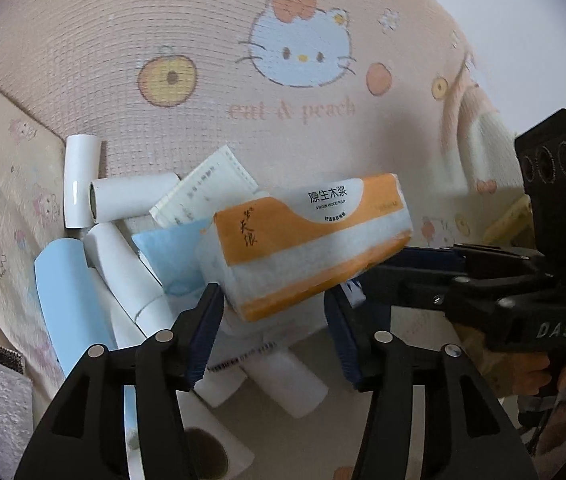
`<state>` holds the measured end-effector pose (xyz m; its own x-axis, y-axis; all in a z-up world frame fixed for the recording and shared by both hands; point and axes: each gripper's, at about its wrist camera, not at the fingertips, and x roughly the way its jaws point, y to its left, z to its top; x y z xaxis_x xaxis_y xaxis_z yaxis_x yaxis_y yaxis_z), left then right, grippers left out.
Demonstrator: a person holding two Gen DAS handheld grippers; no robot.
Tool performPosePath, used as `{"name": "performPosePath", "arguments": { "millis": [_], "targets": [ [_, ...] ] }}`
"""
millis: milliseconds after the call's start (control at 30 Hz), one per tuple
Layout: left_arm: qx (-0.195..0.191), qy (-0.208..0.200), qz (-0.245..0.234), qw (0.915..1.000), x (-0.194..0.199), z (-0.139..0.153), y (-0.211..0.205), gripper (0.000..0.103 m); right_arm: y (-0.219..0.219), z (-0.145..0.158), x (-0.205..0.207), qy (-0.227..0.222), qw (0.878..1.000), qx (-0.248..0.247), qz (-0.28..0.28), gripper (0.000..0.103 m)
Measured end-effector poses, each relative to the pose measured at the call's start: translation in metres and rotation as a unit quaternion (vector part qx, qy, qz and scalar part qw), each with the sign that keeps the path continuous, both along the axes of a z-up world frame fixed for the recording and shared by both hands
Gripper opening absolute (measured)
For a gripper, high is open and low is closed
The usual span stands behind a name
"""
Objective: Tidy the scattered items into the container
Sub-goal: 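Close the left gripper on the orange-and-white tissue pack and lift it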
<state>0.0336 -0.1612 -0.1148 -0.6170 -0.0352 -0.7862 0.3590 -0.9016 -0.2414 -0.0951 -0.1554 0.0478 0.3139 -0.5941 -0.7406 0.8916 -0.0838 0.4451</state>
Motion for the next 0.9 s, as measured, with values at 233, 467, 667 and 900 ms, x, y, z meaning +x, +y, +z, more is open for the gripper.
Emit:
{"name": "performPosePath", "arguments": {
  "millis": [233, 467, 667, 900],
  "targets": [
    [0.042, 0.002, 0.004, 0.9991, 0.012, 0.007, 0.007, 0.066, 0.015, 0.006, 0.005, -0.006, 1.0, -0.008, 0.007, 0.046],
    [0.101, 0.027, 0.029, 0.9941, 0.02, 0.005, -0.005, 0.051, 0.024, 0.005, -0.016, -0.039, 0.999, -0.02, -0.023, 0.05],
    [0.037, 0.011, 0.014, 0.9992, 0.013, 0.003, 0.011, 0.047, 0.024, 0.005, -0.013, -0.021, 1.0, -0.016, -0.015, 0.047],
    [-0.02, -0.034, 0.019, 0.999, 0.006, -0.007, 0.012, 0.044, 0.021, 0.015, -0.021, -0.023, 0.999, -0.019, -0.027, 0.049]
  ]
}}
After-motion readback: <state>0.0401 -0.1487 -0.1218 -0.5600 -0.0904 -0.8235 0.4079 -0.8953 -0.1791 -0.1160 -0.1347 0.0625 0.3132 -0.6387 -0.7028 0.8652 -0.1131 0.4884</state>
